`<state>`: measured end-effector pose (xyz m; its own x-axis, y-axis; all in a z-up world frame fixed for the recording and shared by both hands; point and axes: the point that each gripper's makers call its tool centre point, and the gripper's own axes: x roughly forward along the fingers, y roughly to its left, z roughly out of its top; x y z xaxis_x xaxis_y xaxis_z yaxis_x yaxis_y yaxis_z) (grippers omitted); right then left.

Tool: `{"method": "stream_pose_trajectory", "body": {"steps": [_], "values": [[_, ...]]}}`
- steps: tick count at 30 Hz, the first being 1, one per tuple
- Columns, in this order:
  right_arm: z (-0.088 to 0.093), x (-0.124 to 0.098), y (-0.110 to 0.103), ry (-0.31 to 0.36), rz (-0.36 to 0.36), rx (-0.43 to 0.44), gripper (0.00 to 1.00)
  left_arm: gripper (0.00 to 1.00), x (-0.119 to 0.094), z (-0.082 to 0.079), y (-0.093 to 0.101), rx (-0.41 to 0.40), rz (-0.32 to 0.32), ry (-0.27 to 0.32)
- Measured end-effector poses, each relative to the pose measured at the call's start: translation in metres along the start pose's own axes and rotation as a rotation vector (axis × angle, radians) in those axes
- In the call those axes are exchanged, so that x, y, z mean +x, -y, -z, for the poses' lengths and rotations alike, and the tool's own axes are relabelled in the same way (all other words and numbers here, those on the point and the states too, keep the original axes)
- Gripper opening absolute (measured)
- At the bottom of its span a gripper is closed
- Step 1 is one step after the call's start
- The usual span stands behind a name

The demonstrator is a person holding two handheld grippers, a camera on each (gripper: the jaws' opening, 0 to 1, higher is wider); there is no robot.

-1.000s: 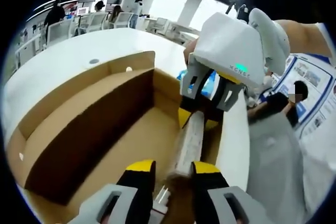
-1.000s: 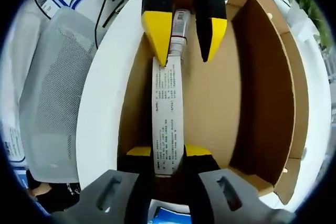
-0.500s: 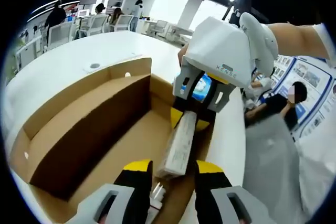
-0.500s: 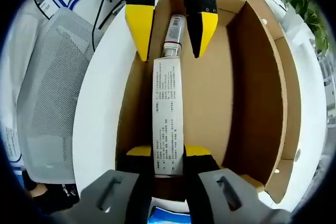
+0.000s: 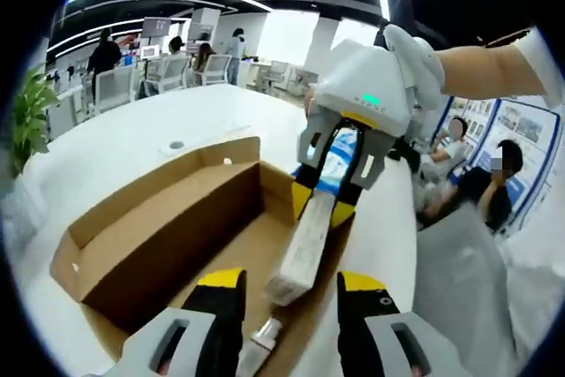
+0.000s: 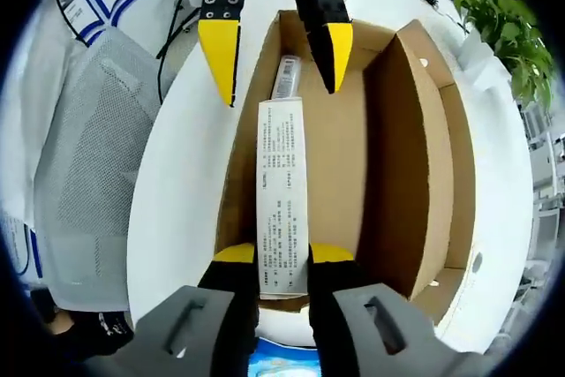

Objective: Operate the shoe box by opening the lid, removing the specified soft item, and placing it in the target area until the item is outside and the box remains undamaged.

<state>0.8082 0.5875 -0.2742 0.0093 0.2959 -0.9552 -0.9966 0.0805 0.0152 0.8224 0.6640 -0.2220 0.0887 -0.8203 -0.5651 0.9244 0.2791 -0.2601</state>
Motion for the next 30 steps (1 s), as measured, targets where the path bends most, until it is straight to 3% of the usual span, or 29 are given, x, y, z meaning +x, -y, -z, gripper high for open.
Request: {"method": "stream_pose_trajectory", "body": {"steps": [9,18,26,30], "values": [[-0.002,-0.036,-0.001,0.016,0.052,0.009,0.18,0.45,-0.010,-0.002,0.017,0.020,-0.012,0.014],[0.013,-0.068,-0.006,0.005,0.088,0.003,0.18,0.46,-0.014,-0.007,0.025,0.023,-0.025,0.024],[0.035,-0.097,-0.009,0.030,0.112,0.021,0.17,0.47,-0.009,-0.013,0.046,0.030,-0.043,0.014],[0.057,-0.110,-0.004,0.036,0.130,0.032,0.17,0.47,0.002,-0.020,0.054,0.030,-0.050,0.011]]}}
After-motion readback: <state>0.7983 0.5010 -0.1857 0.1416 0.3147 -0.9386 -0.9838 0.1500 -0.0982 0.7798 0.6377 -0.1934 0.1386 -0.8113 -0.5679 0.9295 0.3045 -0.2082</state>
